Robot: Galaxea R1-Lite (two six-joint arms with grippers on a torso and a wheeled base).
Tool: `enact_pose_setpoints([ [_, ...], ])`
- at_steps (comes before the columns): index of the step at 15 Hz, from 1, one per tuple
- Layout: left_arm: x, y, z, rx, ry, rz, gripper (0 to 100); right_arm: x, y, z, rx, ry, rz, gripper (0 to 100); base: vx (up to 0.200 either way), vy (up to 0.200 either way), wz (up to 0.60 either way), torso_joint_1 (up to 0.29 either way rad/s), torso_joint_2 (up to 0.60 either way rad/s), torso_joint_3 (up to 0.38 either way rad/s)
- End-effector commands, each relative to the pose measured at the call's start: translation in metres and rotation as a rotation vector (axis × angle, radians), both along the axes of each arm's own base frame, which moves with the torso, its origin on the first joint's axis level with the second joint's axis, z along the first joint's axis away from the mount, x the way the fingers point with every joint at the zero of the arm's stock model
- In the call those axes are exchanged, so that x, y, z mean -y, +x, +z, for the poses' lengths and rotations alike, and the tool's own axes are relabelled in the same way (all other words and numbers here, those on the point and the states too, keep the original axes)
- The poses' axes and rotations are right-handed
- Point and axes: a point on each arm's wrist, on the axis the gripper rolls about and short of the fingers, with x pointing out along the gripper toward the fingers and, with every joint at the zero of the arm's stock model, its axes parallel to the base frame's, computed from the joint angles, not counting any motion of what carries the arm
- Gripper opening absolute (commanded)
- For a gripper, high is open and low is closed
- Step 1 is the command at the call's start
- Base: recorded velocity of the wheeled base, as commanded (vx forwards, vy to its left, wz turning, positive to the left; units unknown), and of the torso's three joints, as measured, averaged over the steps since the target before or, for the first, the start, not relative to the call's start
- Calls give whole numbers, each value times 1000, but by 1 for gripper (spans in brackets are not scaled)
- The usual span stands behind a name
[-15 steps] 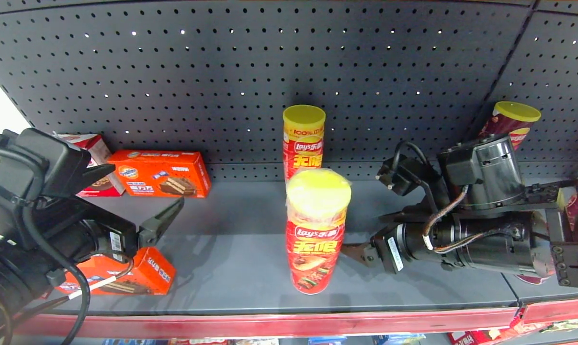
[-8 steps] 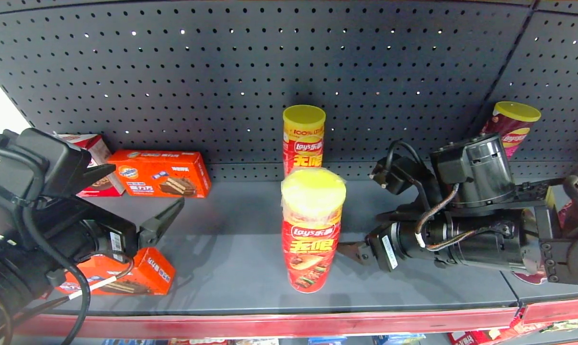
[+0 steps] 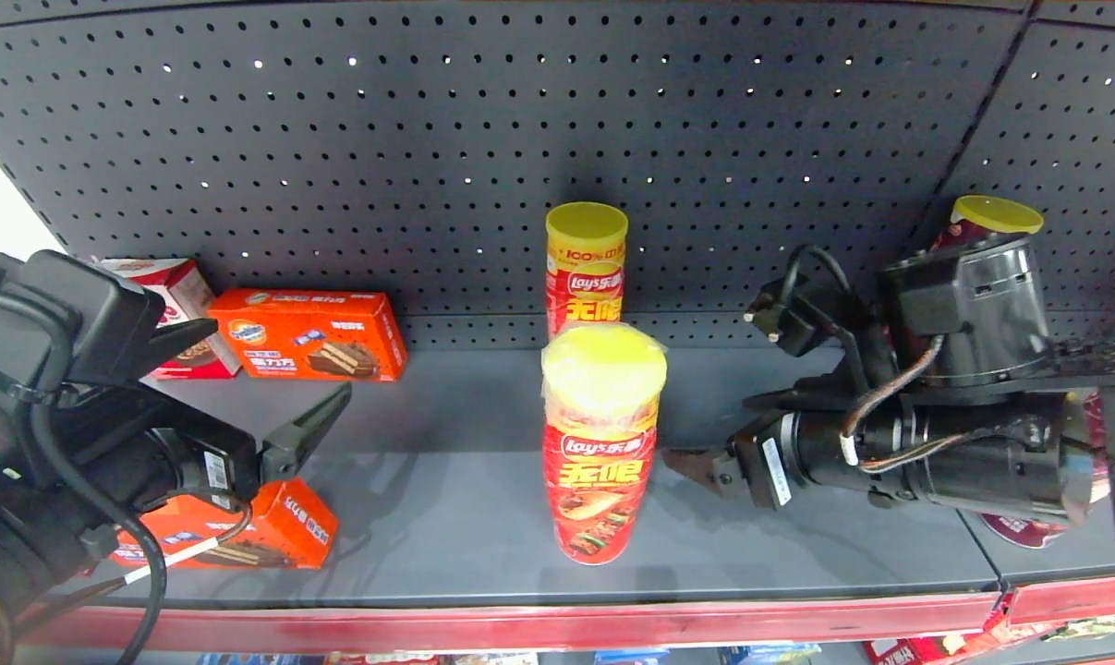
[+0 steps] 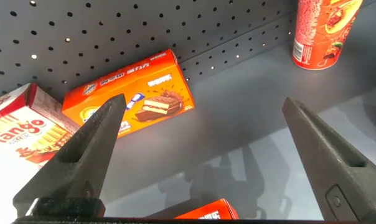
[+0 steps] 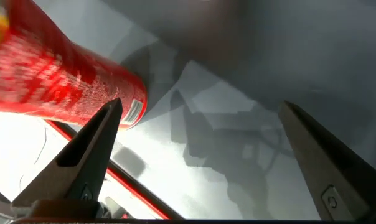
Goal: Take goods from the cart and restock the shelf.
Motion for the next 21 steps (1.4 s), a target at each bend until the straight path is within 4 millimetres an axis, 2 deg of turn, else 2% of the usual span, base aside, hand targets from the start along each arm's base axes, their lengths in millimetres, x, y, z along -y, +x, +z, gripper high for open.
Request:
enact_pose_setpoints([
  [1,-7,-15,11,59,-28,1,100,31,-30,35,104,89,-17,100,0,0,0,0,0,0],
  [3,-13,-28,10,83,-38,8,100,52,-57,45,165,125,-43,100,0,0,0,0,0,0],
  [5,-24,-55,4,123,-47,12,100,82,-99,46,222,171,-31,100,0,0,0,0,0,0],
  [9,-46,-106,-16,206,-60,17,100,136,-154,30,310,224,-79,100,0,0,0,0,0,0],
  [11,-57,-132,-30,215,-42,22,100,157,-176,7,324,236,-90,100,0,0,0,0,0,0],
  [14,-72,-168,-53,209,5,33,100,177,-197,-22,355,267,-93,100,0,0,0,0,0,0],
  [17,-83,-199,-92,164,87,76,100,192,-213,-51,383,294,-100,100,0,0,0,0,0,0],
  [19,-82,-199,-105,106,102,90,100,195,-217,-70,379,274,-147,100,0,0,0,0,0,0],
  [21,-81,-195,-116,71,112,87,100,196,-220,-100,363,237,-221,100,0,0,0,0,0,0],
])
